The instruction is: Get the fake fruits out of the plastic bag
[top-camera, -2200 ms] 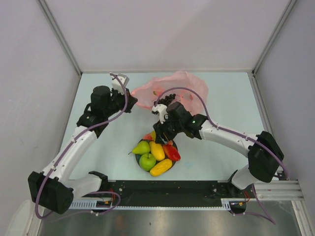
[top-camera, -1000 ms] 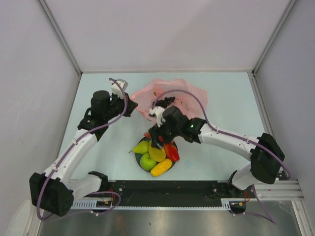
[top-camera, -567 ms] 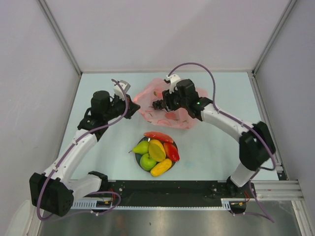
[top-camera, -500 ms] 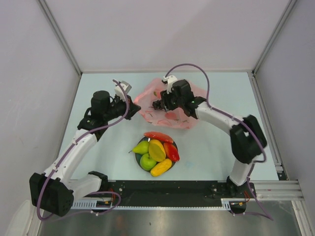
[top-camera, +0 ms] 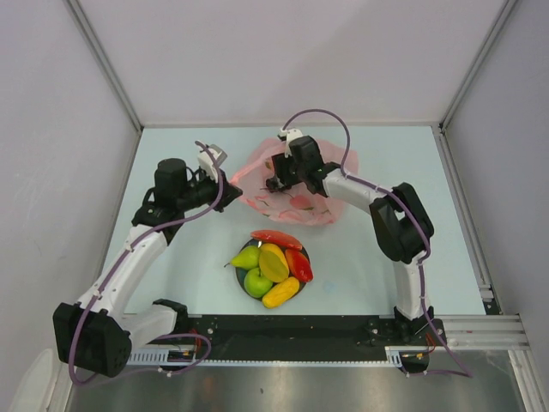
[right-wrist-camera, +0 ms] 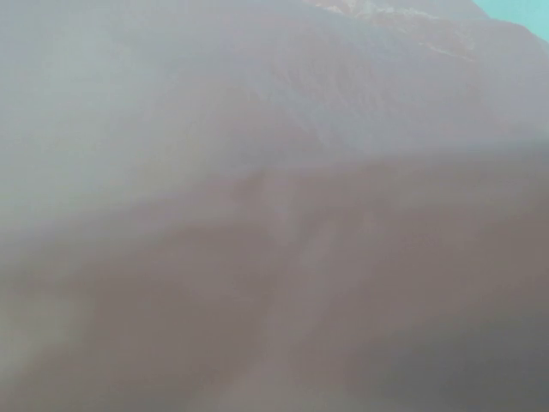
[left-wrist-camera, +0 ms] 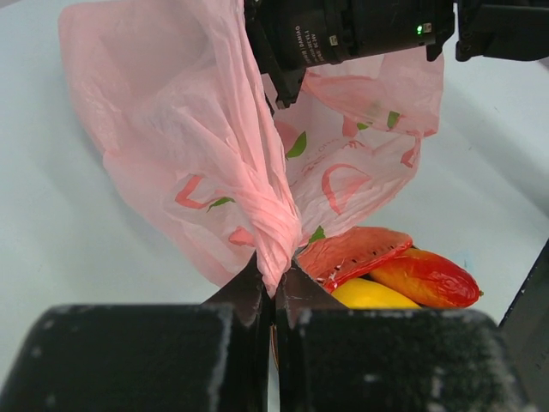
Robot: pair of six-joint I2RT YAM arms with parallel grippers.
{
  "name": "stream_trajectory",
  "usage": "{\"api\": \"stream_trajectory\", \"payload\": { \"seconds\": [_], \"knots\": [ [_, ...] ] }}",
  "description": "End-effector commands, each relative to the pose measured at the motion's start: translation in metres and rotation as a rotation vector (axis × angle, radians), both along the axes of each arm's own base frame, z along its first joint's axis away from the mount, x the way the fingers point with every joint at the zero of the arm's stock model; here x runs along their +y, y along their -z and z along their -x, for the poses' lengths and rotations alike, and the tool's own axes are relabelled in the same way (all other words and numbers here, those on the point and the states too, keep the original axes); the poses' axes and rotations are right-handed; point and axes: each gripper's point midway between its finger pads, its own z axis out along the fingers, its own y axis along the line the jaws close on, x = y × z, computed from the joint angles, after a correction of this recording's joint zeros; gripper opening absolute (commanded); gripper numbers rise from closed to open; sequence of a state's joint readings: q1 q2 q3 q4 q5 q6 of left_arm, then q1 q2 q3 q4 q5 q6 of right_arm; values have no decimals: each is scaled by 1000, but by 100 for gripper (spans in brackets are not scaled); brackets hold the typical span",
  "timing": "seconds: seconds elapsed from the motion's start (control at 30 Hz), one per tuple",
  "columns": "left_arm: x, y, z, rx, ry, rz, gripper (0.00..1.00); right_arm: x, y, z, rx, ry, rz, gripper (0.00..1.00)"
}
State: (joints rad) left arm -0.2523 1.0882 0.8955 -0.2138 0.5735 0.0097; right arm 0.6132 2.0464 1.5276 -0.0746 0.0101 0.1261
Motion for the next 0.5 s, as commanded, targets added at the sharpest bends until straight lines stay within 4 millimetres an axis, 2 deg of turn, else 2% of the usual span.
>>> {"api": "stream_trajectory", "payload": {
  "seconds": [0.0, 0.33, 0.37, 0.47],
  "knots": [
    [-2, -1, 3, -9, 43, 9, 0, 22, 0, -3, -3, -23, -58, 65],
    [-2, 4, 2, 27, 33, 13, 0, 51, 37, 3, -1, -85, 2, 67],
    [-1, 3, 1, 26, 29, 13, 0, 45, 39, -3, -20, -50, 32, 67],
    [-1, 3, 0, 27, 25, 16, 0, 47, 38, -16, -72, -23, 47, 66]
  ]
}}
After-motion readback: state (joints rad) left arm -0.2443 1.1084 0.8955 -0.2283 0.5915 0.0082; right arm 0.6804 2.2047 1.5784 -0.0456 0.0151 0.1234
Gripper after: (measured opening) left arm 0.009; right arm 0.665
